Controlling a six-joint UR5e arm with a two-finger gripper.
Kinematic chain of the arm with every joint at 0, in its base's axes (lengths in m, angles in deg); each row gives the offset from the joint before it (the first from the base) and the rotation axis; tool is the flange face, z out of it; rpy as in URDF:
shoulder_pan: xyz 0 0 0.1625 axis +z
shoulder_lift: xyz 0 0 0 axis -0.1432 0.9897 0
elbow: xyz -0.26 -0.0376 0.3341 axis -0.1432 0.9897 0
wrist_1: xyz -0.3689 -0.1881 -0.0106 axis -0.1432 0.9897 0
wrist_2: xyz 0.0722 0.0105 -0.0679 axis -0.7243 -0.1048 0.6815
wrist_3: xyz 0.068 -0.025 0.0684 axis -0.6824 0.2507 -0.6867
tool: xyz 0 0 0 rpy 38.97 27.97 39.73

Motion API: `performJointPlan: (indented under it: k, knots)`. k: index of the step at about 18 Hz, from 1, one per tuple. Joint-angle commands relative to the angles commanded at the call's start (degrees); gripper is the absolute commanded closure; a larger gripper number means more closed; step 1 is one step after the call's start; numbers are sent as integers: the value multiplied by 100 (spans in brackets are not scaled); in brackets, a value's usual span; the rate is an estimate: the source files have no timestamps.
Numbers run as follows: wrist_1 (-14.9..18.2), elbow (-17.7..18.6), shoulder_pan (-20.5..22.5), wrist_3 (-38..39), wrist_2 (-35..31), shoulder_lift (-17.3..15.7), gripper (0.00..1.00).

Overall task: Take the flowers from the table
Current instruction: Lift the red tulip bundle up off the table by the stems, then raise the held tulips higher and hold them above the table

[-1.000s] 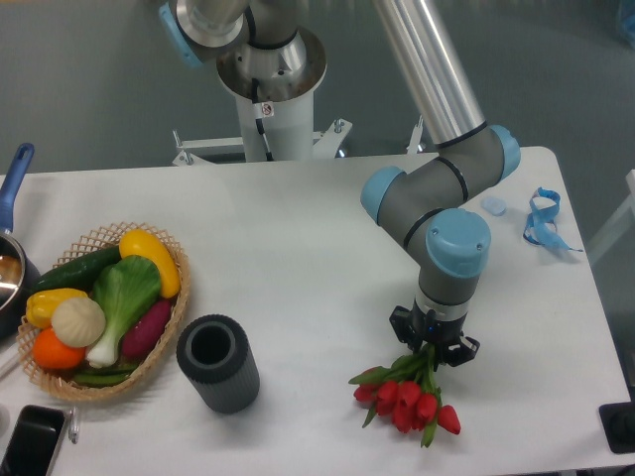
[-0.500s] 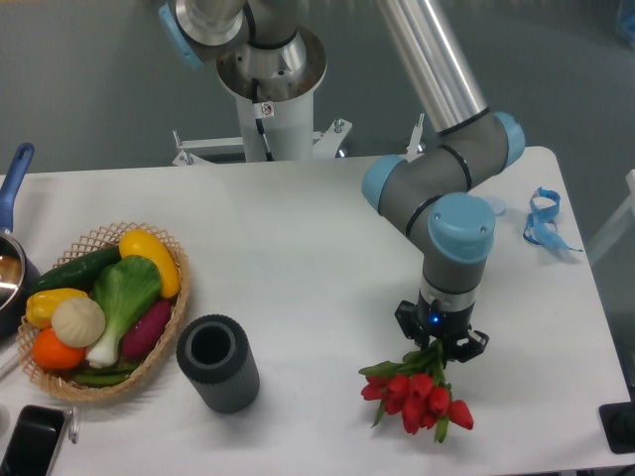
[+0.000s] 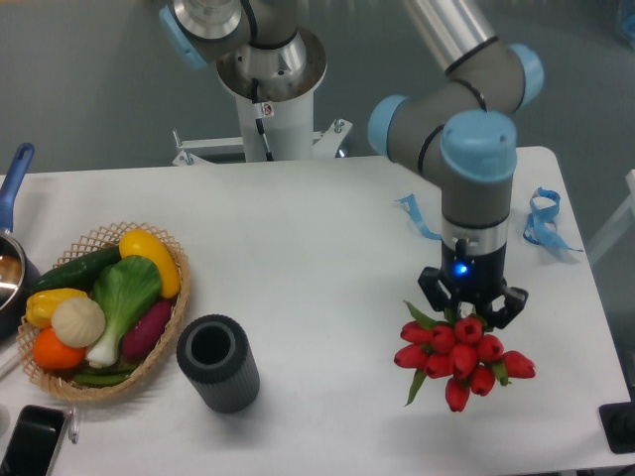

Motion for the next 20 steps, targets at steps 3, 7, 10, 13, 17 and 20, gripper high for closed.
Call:
performJointPlan:
  k: [3, 7, 10, 13, 17, 20]
  knots:
    - [0, -18, 114, 150, 440, -202, 60]
    - [0, -27, 211, 527, 1063, -518, 60]
    - [0, -27, 246, 843, 1538, -720, 60]
    - [0, -9, 316, 1108, 1636, -843, 60]
    - [0, 9, 404, 1293, 1697, -967, 60]
    - [0, -18, 501, 1416, 1952, -1011, 60]
